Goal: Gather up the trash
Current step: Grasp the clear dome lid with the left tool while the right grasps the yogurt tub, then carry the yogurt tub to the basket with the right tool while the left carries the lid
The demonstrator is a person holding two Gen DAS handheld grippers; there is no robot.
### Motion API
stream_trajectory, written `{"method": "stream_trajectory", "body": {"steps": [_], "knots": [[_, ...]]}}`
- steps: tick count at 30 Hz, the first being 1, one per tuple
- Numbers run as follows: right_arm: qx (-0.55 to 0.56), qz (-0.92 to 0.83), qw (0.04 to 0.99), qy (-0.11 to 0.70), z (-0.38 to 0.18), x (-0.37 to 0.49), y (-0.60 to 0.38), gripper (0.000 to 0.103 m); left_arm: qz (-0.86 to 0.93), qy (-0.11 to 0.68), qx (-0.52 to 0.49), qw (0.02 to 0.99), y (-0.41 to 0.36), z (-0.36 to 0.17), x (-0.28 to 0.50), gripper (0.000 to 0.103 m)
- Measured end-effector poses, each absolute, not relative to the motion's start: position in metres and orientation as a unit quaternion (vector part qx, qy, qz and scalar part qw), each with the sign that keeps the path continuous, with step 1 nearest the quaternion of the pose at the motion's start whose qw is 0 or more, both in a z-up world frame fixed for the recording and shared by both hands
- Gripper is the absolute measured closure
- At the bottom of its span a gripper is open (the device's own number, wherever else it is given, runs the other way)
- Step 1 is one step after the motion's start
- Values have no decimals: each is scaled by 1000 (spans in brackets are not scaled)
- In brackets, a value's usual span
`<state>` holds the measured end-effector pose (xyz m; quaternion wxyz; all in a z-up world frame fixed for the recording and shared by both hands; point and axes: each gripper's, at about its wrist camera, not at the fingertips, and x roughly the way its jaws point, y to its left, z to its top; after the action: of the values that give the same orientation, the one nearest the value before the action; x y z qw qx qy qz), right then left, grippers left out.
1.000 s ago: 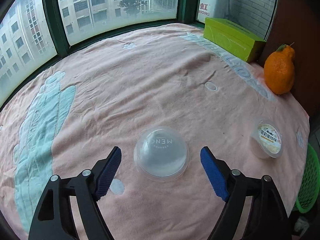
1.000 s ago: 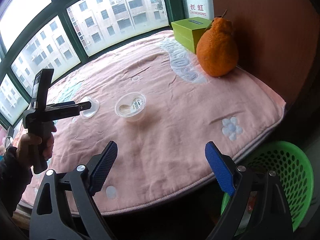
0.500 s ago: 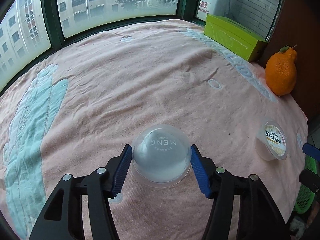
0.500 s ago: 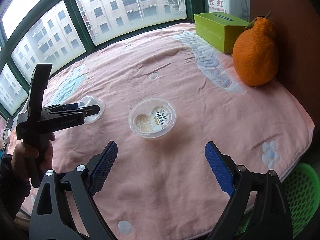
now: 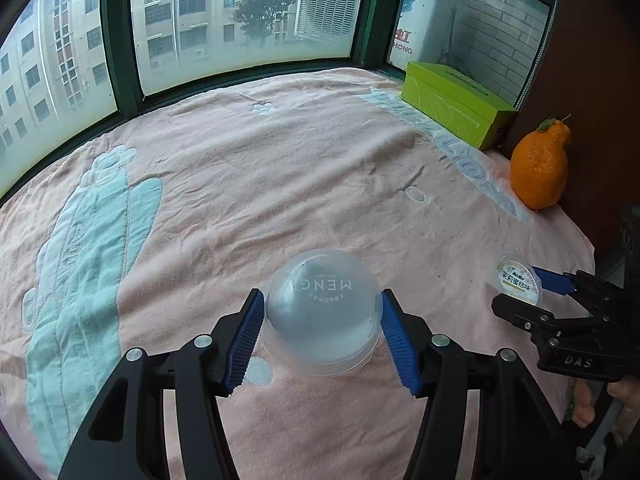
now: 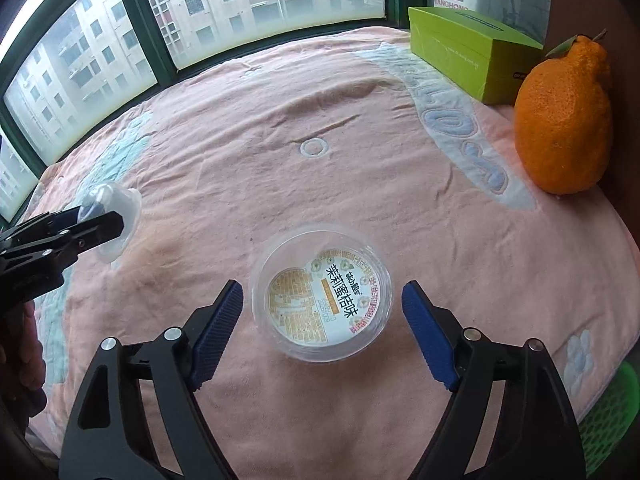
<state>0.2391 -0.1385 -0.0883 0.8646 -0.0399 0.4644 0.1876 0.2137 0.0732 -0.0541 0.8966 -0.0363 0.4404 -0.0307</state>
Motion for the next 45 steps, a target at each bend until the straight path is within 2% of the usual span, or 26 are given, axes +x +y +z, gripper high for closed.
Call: {"method": "stream_trajectory", "body": {"steps": [3,12,28,45], "knots": [[-39,187,863,468,-89,241,-137,35,-34,437,-34,898,71,-51,210,46],[-23,188,873,449,-69,216,-158,35,-59,431,-28,900,48,-42,197,46],[-2,109,900,423,-44,140,-259,35,-134,421,1,897,-48,-27,171,46],[38,-21,884,465,-82,82,-405,35,-219,423,39,878,-159,-28,149,46]]}}
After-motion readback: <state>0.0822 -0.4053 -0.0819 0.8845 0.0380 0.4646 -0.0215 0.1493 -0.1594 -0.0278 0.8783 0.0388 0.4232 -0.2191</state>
